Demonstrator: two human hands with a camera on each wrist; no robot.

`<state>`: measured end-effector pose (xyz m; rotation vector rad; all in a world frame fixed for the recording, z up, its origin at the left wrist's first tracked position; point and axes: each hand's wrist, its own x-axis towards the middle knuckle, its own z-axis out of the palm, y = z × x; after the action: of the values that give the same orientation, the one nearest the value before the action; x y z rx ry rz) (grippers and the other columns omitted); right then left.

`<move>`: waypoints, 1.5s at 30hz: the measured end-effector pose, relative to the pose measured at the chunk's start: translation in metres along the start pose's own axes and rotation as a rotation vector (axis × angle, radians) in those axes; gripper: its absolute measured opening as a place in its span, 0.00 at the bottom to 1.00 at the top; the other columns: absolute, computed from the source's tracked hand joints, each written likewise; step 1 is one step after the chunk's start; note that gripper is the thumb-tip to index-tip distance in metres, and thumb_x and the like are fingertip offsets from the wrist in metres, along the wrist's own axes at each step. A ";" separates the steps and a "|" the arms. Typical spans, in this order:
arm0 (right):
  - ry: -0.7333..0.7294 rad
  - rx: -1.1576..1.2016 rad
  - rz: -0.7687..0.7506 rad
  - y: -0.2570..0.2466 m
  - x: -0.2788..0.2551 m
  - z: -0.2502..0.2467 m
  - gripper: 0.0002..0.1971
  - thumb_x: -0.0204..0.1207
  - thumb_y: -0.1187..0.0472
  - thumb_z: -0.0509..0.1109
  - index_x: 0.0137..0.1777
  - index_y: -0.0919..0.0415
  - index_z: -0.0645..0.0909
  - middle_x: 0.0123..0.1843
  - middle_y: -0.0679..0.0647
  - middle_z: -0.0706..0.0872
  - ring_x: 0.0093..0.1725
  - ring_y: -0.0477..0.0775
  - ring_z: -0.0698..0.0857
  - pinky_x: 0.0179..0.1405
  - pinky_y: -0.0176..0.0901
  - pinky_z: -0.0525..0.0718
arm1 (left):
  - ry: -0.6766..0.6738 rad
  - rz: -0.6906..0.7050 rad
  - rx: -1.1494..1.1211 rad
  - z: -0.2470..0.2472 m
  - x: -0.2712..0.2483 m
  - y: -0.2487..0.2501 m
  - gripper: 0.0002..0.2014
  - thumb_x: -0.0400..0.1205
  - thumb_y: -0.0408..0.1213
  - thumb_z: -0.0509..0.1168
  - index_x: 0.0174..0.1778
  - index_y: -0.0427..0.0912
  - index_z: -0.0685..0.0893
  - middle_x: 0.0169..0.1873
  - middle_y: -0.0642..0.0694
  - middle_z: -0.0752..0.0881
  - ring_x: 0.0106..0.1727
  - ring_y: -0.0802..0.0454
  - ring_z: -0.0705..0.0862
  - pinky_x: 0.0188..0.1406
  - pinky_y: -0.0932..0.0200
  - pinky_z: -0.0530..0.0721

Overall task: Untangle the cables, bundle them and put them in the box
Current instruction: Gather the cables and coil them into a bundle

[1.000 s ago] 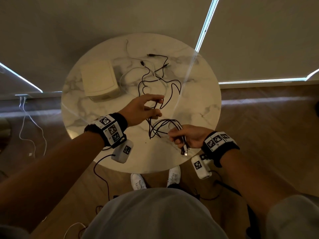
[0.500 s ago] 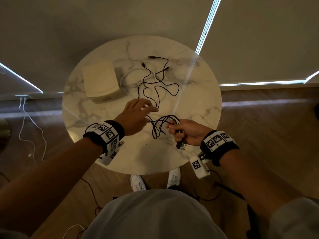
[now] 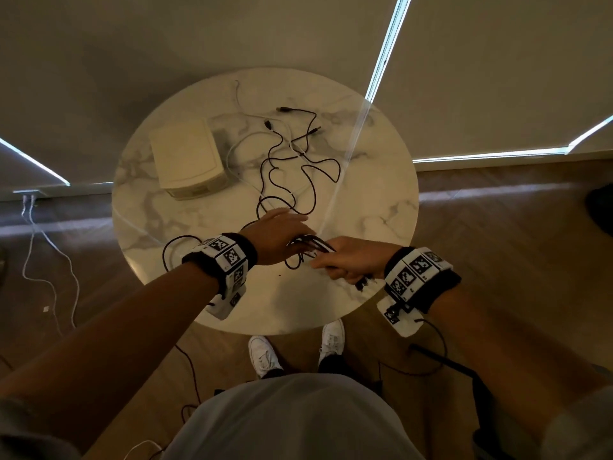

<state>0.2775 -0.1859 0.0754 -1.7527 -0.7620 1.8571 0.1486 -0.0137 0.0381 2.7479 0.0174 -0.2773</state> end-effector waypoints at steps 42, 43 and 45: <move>0.185 -0.477 -0.340 0.023 0.027 -0.146 0.22 0.87 0.39 0.55 0.40 0.56 0.68 0.27 0.50 0.64 0.24 0.48 0.60 0.23 0.44 0.63 | 0.516 -0.042 0.261 -0.021 0.079 -0.025 0.21 0.83 0.57 0.54 0.64 0.50 0.81 0.45 0.59 0.77 0.42 0.57 0.76 0.37 0.64 0.72; 0.309 -0.653 -0.331 0.022 0.031 -0.146 0.24 0.86 0.36 0.53 0.40 0.56 0.67 0.29 0.52 0.66 0.25 0.50 0.63 0.24 0.46 0.67 | 0.514 -0.027 0.295 -0.022 0.082 -0.026 0.20 0.83 0.57 0.56 0.63 0.50 0.82 0.45 0.57 0.79 0.42 0.55 0.78 0.37 0.62 0.74; 0.524 -0.982 -0.296 0.022 0.036 -0.143 0.29 0.84 0.31 0.48 0.39 0.58 0.67 0.31 0.54 0.71 0.29 0.52 0.69 0.31 0.45 0.75 | 0.525 0.003 0.342 -0.021 0.087 -0.027 0.19 0.83 0.56 0.58 0.62 0.50 0.83 0.45 0.54 0.82 0.41 0.54 0.80 0.38 0.62 0.75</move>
<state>0.4187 -0.1674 0.0302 -2.3380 -1.7459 0.7470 0.2366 0.0174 0.0306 3.0734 0.1139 0.4908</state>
